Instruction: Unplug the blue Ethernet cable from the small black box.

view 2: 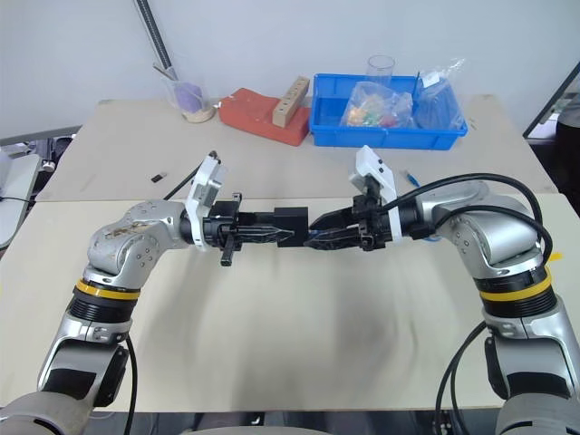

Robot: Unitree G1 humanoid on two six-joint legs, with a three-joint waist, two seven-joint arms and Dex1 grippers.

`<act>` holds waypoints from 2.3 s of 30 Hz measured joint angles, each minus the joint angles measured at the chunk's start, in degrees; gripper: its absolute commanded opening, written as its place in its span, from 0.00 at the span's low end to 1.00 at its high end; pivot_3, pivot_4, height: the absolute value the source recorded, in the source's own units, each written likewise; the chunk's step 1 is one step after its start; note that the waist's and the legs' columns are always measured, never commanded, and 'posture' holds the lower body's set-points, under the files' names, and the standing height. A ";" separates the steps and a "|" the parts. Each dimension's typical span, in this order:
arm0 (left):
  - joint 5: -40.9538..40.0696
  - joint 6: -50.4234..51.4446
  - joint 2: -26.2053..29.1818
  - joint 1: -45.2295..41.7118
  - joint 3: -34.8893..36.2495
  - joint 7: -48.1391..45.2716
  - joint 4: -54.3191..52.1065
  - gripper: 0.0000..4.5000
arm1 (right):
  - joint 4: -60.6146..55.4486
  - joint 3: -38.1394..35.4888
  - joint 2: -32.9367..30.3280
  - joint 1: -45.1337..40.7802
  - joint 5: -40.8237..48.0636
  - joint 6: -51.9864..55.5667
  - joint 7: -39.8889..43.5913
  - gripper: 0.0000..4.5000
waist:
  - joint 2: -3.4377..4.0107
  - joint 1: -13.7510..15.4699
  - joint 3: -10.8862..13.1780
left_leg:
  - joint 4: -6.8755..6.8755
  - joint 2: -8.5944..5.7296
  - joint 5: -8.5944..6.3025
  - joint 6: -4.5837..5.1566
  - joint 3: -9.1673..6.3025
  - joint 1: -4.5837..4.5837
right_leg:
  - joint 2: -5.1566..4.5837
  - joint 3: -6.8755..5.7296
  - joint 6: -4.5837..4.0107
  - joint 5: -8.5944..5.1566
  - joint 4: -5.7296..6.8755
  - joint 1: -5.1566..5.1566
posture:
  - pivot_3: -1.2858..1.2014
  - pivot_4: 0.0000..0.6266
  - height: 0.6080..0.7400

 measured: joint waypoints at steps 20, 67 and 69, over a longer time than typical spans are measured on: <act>0.89 -0.11 0.64 0.01 -0.68 -1.91 -0.18 0.11 | 0.84 0.90 -1.89 -0.09 -2.25 -3.32 5.38 0.01 | 0.00 0.05 0.04 | 0.00 -0.01 0.00 0.00 0.00 -0.01 | 0.00 -0.01 0.00 0.00 -0.01 0.00 | 0.52 0.24 1.00; 9.88 -14.64 2.12 15.57 2.75 9.32 -2.30 0.11 | 0.48 -9.29 -6.31 20.96 -11.97 -18.65 -0.38 0.99 | 0.13 0.87 0.18 | -0.08 0.07 -0.02 0.02 0.03 0.03 | 0.03 0.08 0.00 0.00 0.00 -0.03 | 0.52 0.24 1.00; 12.24 -16.84 1.61 17.22 4.79 14.17 -1.19 0.11 | -8.01 -13.50 -5.95 21.12 -5.96 -10.96 -4.28 0.99 | 0.13 0.93 0.18 | -0.07 0.07 -0.02 0.02 -0.01 0.05 | 0.04 0.08 0.00 0.00 0.02 -0.03 | 0.52 0.24 1.00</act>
